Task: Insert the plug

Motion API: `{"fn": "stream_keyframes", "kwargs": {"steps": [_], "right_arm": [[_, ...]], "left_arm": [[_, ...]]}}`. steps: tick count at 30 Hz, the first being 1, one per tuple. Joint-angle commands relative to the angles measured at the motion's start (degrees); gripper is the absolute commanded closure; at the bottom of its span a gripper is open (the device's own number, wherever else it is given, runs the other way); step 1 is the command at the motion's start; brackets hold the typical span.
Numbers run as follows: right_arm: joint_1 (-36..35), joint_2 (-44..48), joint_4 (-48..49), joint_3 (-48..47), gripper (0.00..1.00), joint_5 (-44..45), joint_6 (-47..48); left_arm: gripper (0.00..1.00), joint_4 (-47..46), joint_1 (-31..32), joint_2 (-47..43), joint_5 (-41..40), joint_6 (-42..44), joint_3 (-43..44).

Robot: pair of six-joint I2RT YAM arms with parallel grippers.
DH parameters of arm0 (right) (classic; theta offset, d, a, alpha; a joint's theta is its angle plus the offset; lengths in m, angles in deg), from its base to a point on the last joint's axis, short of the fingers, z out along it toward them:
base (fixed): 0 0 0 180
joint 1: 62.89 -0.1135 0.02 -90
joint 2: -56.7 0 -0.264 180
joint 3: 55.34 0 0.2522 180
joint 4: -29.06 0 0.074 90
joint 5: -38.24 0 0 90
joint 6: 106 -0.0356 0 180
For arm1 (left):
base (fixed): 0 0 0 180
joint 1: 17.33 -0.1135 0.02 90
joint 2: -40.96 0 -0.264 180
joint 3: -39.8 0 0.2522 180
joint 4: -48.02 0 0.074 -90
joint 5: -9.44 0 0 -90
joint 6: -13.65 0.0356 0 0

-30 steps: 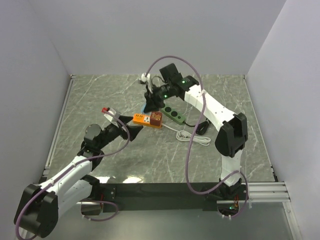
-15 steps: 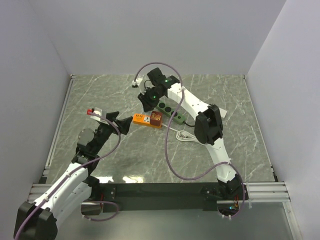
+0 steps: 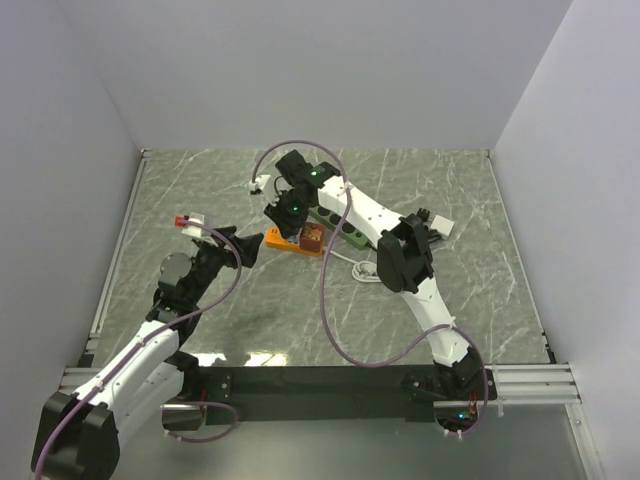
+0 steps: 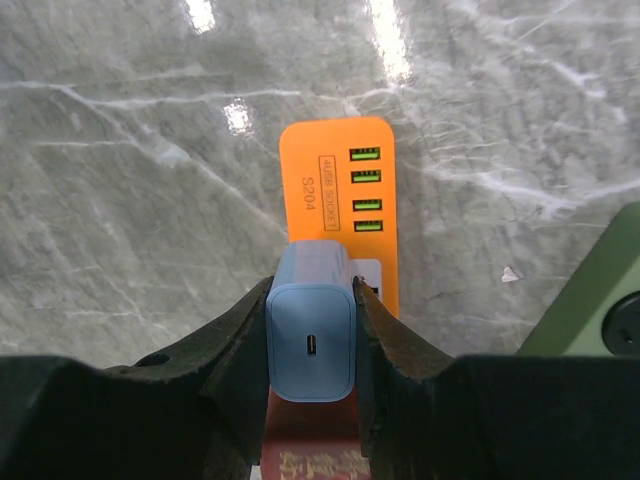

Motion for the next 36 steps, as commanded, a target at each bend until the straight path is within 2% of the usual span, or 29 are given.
{"fn": "stream_keyframes", "kwargs": {"steps": [1,23,36], "right_arm": [[-0.22,-0.04,-0.74,-0.82,1.0,2.47,0.42],[-1.63,-1.88,-6.18,-3.27,1.0,8.02,0.24],[-2.42,-1.71,-4.96,0.41,1.0,6.79,-0.99]], "left_arm": [[0.13,-2.16,-0.51,-0.45,1.18,-1.03,-0.05],[0.13,-3.56,-0.95,0.96,4.17,-1.03,-0.32],[0.13,-4.62,-0.95,1.4,4.96,-1.29,-0.49]]}}
